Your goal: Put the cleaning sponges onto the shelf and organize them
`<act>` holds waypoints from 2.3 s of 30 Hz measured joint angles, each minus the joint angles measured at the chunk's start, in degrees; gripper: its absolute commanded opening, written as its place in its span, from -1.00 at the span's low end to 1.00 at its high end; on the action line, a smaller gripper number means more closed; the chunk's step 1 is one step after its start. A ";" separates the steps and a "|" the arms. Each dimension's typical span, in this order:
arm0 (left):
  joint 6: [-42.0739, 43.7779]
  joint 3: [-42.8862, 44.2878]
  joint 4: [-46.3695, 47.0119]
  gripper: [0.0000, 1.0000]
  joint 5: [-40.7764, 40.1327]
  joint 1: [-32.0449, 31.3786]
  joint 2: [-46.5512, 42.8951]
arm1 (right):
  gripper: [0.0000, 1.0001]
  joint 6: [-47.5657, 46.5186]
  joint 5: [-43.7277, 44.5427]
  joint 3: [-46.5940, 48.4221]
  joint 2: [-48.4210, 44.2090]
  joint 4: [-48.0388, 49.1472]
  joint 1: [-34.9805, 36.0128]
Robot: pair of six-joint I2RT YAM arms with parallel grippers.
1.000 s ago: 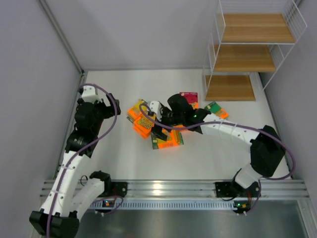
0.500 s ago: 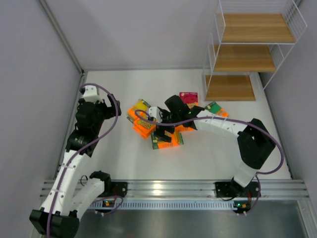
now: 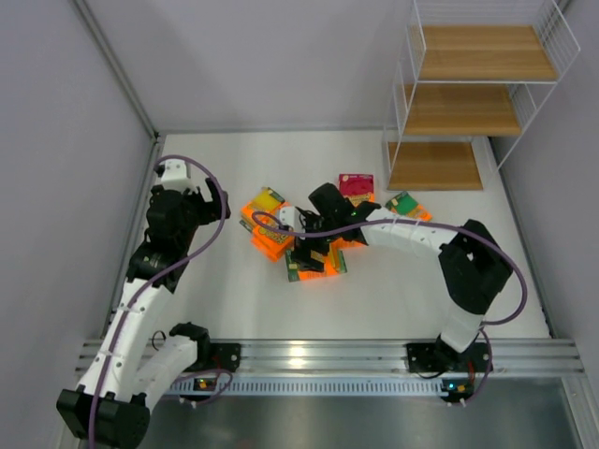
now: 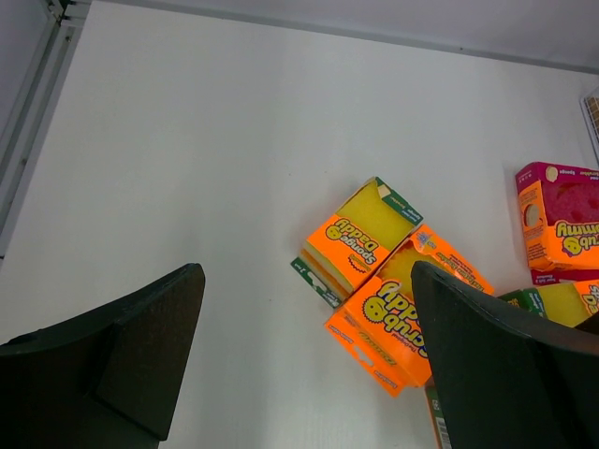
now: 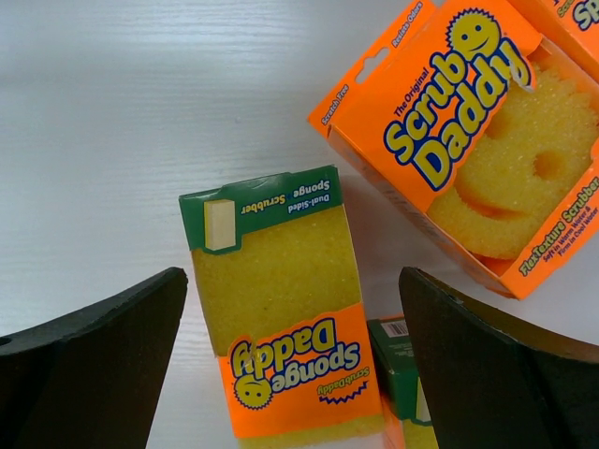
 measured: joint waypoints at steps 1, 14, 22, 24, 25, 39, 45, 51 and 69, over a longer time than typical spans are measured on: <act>0.04 -0.02 0.00 0.97 -0.02 0.00 0.13 | 0.99 -0.02 0.02 0.02 0.52 0.00 0.00; 0.72 -0.02 -0.02 0.97 -0.02 0.00 0.35 | 0.99 0.52 -0.28 0.04 3.82 -0.39 0.00; 0.90 -0.02 -0.02 0.96 -0.13 0.00 0.35 | 0.67 1.95 1.31 -0.39 7.21 0.31 0.13; 0.90 -0.02 -0.02 0.97 -0.15 0.00 0.35 | 0.46 3.41 2.60 -0.92 6.73 1.40 0.39; 0.90 -0.02 -0.04 0.97 -0.17 0.00 0.35 | 0.36 4.24 3.34 -1.38 6.25 1.79 0.52; -0.24 -0.02 -0.07 0.97 -3.85 0.00 -3.50 | 0.21 31.74 27.04 13.33 -19.43 -1.22 0.94; -1.31 -0.02 -0.11 0.97 -5.11 0.00 -4.55 | 0.20 34.51 39.12 27.41 -19.50 -4.02 -10.01; -1.73 -0.02 -0.09 0.97 -5.66 0.00 -4.22 | 0.21 28.26 49.29 44.81 -13.81 -1.20 -22.32; -2.16 -0.02 -0.44 0.97 -6.45 0.00 0.39 | 0.15 30.27 37.90 66.77 5.97 10.73 -44.04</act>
